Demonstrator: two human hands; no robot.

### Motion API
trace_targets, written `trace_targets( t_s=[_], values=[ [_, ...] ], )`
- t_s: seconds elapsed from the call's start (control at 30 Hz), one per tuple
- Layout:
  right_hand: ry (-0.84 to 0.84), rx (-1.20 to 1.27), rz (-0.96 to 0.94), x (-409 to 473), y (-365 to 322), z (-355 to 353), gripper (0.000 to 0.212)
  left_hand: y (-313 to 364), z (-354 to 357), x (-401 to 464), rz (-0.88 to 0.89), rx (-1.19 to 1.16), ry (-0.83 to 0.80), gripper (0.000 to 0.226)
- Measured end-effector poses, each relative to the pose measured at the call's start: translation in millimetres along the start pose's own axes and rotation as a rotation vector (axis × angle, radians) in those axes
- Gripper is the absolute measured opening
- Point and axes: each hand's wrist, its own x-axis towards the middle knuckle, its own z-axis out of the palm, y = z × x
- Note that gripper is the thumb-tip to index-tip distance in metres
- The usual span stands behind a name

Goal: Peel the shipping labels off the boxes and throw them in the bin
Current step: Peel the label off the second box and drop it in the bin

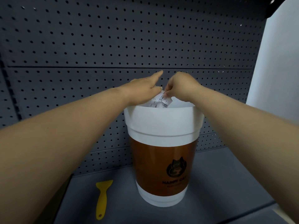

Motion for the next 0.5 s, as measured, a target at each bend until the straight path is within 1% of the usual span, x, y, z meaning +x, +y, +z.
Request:
trace_targets(
  t_s=[0.1,0.2,0.3,0.43,0.5],
  values=[
    [-0.033,-0.116,0.0,0.0,-2.2,1.1,0.021,-0.7,-0.1,-0.2,-0.004,0.023,-0.047,0.055],
    [-0.082,-0.211,0.023,2.0,-4.9,1.7,0.022,0.8,0.0,-0.5,-0.007,0.118,-0.084,0.052],
    [-0.135,-0.296,0.039,3.2,-6.2,2.8,0.029,4.1,-0.6,-1.1,-0.011,0.216,-0.124,0.048],
    [-0.206,-0.36,0.062,1.3,-5.6,1.7,0.031,4.3,-4.1,-0.6,-0.044,0.321,-0.129,0.045],
    [-0.223,-0.378,0.074,0.4,-5.8,1.0,0.032,2.8,-4.7,-0.9,-0.044,0.333,-0.125,0.033]
  ],
)
